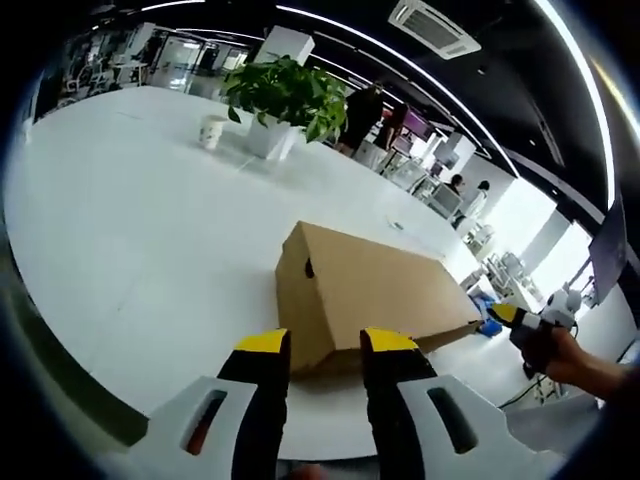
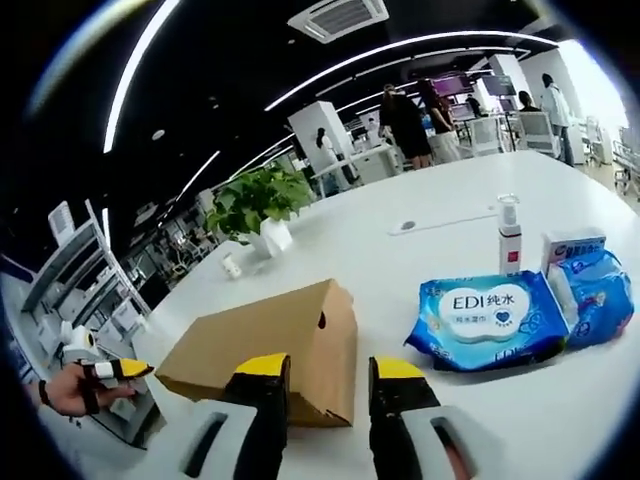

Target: Operate the shoe box by opening the lid, removing the specified soft item, and placing it in the target area until the item is outside and the box remains undamaged.

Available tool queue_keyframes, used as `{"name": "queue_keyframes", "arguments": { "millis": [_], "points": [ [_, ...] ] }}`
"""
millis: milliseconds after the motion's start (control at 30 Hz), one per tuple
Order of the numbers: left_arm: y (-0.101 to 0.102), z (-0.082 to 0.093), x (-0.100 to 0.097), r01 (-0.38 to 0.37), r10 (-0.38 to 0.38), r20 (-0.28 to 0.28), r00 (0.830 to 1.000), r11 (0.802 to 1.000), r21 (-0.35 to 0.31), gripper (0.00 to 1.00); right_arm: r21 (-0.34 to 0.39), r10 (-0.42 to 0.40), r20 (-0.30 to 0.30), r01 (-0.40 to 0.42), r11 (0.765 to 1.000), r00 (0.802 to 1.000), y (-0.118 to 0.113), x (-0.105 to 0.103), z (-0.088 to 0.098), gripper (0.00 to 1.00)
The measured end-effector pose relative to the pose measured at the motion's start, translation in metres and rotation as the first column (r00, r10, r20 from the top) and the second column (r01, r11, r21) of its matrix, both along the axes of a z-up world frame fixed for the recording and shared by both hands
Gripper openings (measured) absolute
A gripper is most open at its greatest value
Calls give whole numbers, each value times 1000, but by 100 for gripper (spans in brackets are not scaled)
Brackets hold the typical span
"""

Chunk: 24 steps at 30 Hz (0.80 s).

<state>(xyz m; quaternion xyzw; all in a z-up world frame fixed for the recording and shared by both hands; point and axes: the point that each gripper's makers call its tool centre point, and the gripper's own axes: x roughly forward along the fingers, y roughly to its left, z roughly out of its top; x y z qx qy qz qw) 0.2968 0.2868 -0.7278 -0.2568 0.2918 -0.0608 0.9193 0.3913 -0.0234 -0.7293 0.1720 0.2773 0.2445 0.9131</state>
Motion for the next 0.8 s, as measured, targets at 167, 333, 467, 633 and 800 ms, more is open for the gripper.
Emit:
{"name": "queue_keyframes", "arguments": {
  "millis": [167,333,467,633,800],
  "points": [
    [-15,-3,12,35,-35,-22,999,999,12,31,-12,50,-21,-51,999,999,17,0,-6,33],
    [-23,-15,17,57,-54,-70,996,998,28,33,-9,70,-55,-71,997,996,31,-2,-14,35],
    [-22,-25,16,63,-59,-106,993,997,36,33,-33,118,-91,-121,992,989,43,-6,-28,35],
    [-22,-32,14,72,-67,-133,989,997,34,33,-56,135,-120,-143,988,984,50,-6,-40,38],
    [-23,-39,15,83,-76,-159,984,996,37,33,-69,135,-134,-146,987,982,51,-6,-42,37]
  ]
}}
